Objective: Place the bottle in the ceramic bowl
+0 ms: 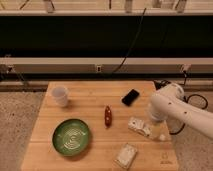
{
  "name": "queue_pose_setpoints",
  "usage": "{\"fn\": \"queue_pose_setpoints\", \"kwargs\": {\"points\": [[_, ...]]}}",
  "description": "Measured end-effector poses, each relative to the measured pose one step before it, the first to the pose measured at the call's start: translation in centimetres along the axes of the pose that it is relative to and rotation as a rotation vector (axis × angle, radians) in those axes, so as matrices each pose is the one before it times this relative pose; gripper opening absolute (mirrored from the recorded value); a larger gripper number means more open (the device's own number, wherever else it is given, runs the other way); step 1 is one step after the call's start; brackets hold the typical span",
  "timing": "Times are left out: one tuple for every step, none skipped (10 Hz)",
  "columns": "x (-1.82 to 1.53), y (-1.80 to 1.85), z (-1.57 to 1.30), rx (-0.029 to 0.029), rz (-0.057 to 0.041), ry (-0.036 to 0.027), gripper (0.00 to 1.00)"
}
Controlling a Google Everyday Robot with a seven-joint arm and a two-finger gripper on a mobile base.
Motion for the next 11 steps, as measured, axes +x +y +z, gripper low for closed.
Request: {"fn": "queue_pose_setpoints", "kwargs": {"points": [[0.138,0.311,0.727,0.00298,-0.00176,-0.00728,0.80],[0.157,0.079,0.520,0.00246,-0.00639,-0.00098,0.80],[-0.122,0.064,0.401,0.00039,-0.00850,-0.00620,0.80],[0.094,0.039,0.269,0.00236,-0.00696,-0.00011,0.80],[0.022,0.105,0.362,0.00082,-0.00722,-0.00346,0.80],[0.090,0.001,0.182,0.00207,-0.00696,0.00143,0.80],[0.048,0.051,0.226,-0.00004,-0.00620,-0.00142,0.80],[0.212,0.067,0.594,0.00118,-0.00957,0.00067,0.80],[0.059,0.016,0.309,0.00043,-0.00620,-0.00348,0.80],[0.077,0.060,0.243,0.00102,-0.00466,-0.00203,0.80],[0.109,0.052,0.196,0.00188,-0.00561,-0.00177,0.80]]}}
